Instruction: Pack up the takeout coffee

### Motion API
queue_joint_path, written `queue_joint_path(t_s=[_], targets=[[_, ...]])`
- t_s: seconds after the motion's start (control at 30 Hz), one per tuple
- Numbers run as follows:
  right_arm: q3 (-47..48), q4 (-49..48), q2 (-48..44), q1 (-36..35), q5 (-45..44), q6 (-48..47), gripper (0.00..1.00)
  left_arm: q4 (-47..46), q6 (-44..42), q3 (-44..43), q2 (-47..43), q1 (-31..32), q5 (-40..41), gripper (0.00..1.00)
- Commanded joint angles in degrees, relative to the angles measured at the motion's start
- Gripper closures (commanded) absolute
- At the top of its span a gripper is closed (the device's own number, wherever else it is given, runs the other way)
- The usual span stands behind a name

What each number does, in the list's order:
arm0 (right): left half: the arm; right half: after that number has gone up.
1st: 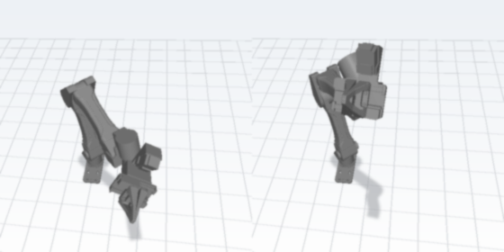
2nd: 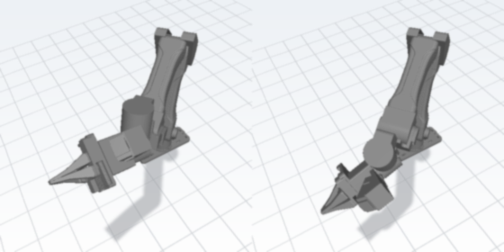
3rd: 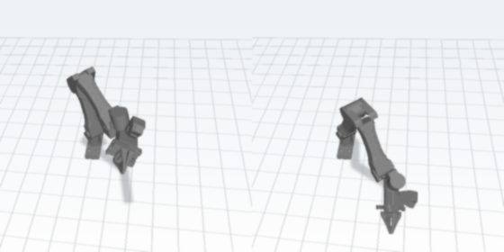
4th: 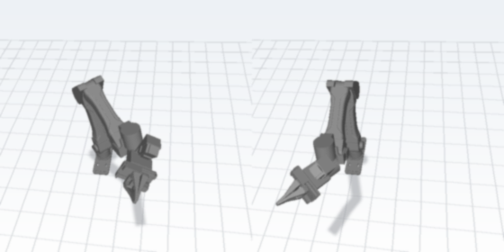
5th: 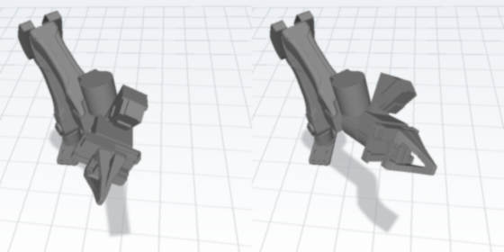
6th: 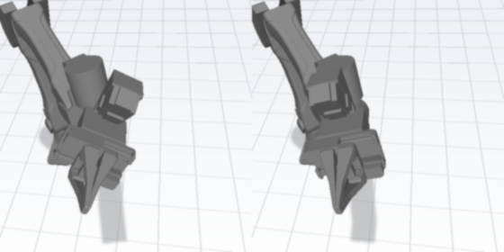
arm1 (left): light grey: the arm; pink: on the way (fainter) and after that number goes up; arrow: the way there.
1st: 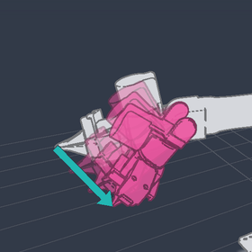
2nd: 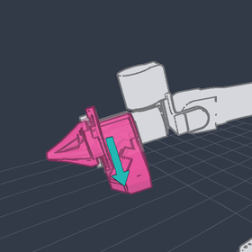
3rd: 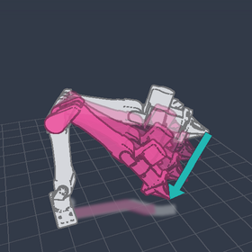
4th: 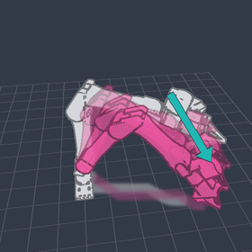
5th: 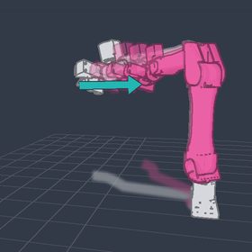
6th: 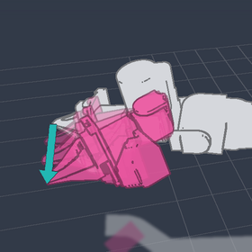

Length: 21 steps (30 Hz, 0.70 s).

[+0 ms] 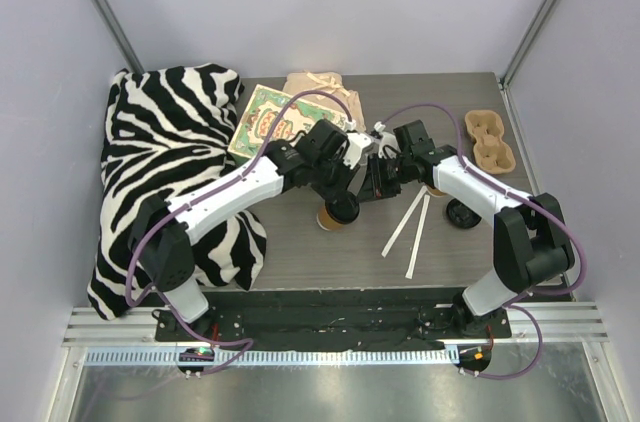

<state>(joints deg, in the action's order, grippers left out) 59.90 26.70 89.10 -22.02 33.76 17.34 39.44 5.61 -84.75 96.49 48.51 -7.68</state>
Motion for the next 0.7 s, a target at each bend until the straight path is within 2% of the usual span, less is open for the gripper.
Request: queue_joint_path(t_s=[0.0,0.13,0.23,0.47,0.67], targets=[[0.7,-0.8,-0.5,-0.4,1.4,0.5,0.83,-2.4,0.8,2.2,0.4,-0.2,-2.0,0.78],[1.4,-1.1,-0.2,-0.4,3.1,1.5,0.81,-2.4,0.2,6.5,-0.2,-0.6,-0.7,0.78],[2.2,-1.6,0.4,-0.6,5.1,2.0,0.71,-2.2,-0.2,8.9,0.5,-1.8,-0.4,0.78],[3.4,-2.4,0.6,-1.2,7.3,2.7,0.64,-2.7,-0.3,8.2,0.4,-2.7,-1.9,0.78],[4.7,-1.4,-0.4,-1.2,7.4,1.1,0.50,-1.8,0.7,4.9,-2.7,-3.2,-5.0,0.65]])
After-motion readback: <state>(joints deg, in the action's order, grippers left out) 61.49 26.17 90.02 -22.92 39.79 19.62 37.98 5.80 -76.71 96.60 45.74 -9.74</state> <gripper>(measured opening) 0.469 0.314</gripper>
